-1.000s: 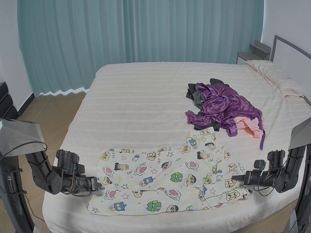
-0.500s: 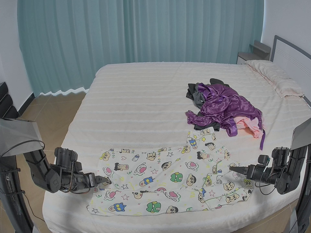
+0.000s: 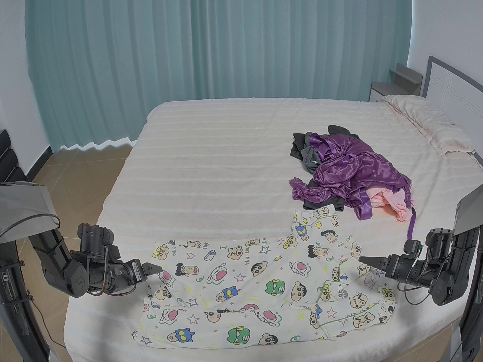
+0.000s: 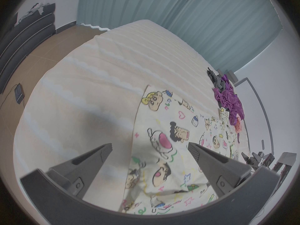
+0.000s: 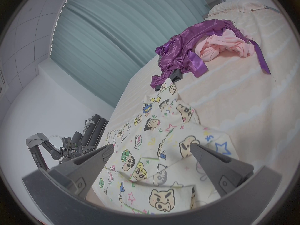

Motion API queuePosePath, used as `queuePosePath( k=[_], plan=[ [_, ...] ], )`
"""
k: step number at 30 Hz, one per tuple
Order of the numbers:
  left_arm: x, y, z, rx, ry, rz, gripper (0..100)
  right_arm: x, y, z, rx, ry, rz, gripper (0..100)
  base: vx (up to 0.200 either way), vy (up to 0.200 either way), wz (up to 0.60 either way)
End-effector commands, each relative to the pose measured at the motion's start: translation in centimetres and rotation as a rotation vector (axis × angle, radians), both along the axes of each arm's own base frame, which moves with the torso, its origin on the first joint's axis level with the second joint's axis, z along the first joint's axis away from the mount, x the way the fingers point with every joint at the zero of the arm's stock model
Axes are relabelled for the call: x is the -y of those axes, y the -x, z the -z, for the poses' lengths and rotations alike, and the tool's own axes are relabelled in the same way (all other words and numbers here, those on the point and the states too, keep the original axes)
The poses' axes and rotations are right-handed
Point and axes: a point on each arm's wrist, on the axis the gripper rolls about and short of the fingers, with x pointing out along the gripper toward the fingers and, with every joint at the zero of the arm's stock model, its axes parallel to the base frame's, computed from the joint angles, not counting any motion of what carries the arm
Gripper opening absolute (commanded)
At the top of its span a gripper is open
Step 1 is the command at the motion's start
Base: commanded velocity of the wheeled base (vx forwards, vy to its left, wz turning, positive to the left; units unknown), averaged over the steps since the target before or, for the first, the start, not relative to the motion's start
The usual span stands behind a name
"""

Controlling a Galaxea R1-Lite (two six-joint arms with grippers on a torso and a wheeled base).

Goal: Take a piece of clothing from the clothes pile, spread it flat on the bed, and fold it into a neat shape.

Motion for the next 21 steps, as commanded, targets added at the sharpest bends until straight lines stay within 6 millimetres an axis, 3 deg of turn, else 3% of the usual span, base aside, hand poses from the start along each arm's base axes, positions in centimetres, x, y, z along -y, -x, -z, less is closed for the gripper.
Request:
queuePosePath(
  k=[1,4,6,9,15,21],
  plan=[
    [0.0,-0.6,-0.4,0.028,0.0,0.001,100,-0.1,0.1,-0.2,0.009,0.002,-0.003,100,0.0,0.0,0.0],
    [0.1,-1.7,-0.9,0.064,0.004,-0.001,100,-0.1,0.1,-0.2,0.008,0.002,-0.005,100,0.0,0.0,0.0],
    [0.2,-3.5,-1.7,0.117,0.01,-0.006,100,-0.1,0.1,-0.2,0.009,0.002,-0.005,100,0.0,0.0,0.0],
    [0.4,-5.0,-1.5,0.123,0.006,-0.001,100,-0.1,0.1,-0.2,0.009,0.002,-0.006,100,0.0,0.0,0.0],
    [0.7,-8.5,1.1,0.089,-0.035,0.058,100,-0.3,0.1,-0.2,0.008,0.001,-0.014,100,0.0,0.0,0.0],
    [0.9,-9.3,2.2,0.061,-0.023,0.115,100,-0.5,0.1,-0.1,0.003,0.001,-0.02,100,0.0,0.0,0.0]
  ],
)
